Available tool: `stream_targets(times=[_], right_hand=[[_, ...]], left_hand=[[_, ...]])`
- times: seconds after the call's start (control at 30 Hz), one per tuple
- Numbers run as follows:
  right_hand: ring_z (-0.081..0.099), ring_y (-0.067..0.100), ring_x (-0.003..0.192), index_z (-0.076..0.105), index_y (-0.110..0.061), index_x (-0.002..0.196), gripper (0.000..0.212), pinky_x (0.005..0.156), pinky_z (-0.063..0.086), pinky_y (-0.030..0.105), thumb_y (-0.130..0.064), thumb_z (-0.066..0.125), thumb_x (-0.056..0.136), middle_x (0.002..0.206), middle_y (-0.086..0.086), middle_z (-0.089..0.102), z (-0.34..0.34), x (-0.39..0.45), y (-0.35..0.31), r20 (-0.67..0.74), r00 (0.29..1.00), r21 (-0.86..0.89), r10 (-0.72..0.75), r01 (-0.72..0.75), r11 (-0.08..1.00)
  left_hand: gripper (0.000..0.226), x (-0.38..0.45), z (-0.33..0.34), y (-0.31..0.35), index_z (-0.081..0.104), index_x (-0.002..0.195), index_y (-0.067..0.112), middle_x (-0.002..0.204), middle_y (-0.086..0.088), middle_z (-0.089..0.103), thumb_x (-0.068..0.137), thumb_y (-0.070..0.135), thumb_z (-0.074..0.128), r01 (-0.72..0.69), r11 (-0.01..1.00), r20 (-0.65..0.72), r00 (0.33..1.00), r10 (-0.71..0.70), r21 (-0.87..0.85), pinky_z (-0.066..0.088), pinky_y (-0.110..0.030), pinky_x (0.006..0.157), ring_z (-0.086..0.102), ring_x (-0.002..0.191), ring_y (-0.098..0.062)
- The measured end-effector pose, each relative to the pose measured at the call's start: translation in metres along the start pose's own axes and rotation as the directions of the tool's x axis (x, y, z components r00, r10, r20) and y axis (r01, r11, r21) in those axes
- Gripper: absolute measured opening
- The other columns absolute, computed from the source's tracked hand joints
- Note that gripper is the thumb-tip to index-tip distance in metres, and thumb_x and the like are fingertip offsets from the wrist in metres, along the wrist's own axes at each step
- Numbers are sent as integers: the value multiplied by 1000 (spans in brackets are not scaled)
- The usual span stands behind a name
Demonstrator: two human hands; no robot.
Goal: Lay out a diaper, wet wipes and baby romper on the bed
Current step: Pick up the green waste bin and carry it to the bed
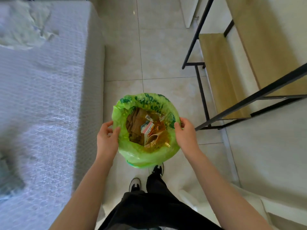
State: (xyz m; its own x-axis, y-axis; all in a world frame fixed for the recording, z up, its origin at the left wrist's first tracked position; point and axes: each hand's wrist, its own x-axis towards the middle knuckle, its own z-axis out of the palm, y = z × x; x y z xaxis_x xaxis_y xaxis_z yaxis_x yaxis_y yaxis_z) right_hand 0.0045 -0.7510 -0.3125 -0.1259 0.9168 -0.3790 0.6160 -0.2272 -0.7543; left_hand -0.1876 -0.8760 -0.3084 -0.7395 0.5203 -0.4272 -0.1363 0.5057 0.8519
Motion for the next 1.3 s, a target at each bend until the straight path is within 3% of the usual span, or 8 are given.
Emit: stream_targets(times=[0.07, 0.2, 0.4, 0.57, 0.77, 0.97, 1.3], right_hand=[[59, 17, 84, 58, -9, 119, 26, 71, 47, 31, -19, 45, 98, 101, 4, 62, -5, 19, -11, 10, 1000, 4, -21, 21, 1000], [57, 17, 89, 56, -10, 121, 26, 71, 43, 27, -17, 45, 99, 104, 2, 60, -16, 54, -32, 27, 998, -32, -50, 51, 998], [62, 23, 94, 56, -10, 123, 28, 84, 54, 40, -18, 46, 98, 108, 7, 63, -18, 113, -64, 62, 997, -6, -41, 42, 999], [64, 22, 91, 57, -13, 118, 25, 83, 56, 47, -20, 48, 97, 103, 5, 64, -10, 171, -97, 75, 997, 14, -27, 26, 1000], [64, 23, 93, 57, -14, 119, 28, 83, 55, 48, -18, 56, 91, 105, 4, 64, 7, 245, -154, 55, 998, 21, -18, 17, 1000], [65, 23, 92, 58, -15, 118, 27, 83, 55, 49, -16, 54, 91, 104, 5, 65, 26, 318, -214, 22, 1000, 26, 5, -6, 1000], [64, 23, 93, 57, -13, 121, 32, 83, 56, 48, -17, 59, 89, 105, 4, 64, 42, 444, -296, 79, 997, 35, 6, -9, 999]], left_hand=[[27, 8, 10, 7, 57, 122, 17, 102, -16, 65, 95, 20, 58, 1, 1000, -24, 1000, -1, -8, 53, -29, 64, 67, 89, -29], [28, 26, 28, 25, 55, 122, 18, 103, -16, 65, 95, 21, 58, -1, 999, -66, 998, -1, -32, 54, -33, 70, 67, 92, -29], [19, 64, 51, 59, 56, 113, 23, 103, -14, 64, 94, 20, 58, 2, 997, -110, 994, -11, -79, 48, -24, 62, 66, 91, -26], [19, 120, 66, 94, 56, 113, 22, 107, -16, 64, 94, 21, 58, -3, 996, -105, 994, -7, -91, 48, -22, 59, 67, 92, -27], [20, 207, 83, 143, 55, 115, 20, 101, -13, 62, 95, 22, 56, -41, 998, -95, 995, 37, -41, 48, -24, 61, 64, 84, -22], [17, 294, 98, 197, 54, 111, 22, 85, 1, 53, 95, 20, 56, -57, 998, -83, 995, 54, -33, 45, -21, 58, 55, 70, -9], [15, 414, 137, 265, 52, 111, 23, 92, -4, 57, 96, 22, 55, -30, 999, -122, 992, 27, -20, 47, -25, 59, 58, 73, -13]])
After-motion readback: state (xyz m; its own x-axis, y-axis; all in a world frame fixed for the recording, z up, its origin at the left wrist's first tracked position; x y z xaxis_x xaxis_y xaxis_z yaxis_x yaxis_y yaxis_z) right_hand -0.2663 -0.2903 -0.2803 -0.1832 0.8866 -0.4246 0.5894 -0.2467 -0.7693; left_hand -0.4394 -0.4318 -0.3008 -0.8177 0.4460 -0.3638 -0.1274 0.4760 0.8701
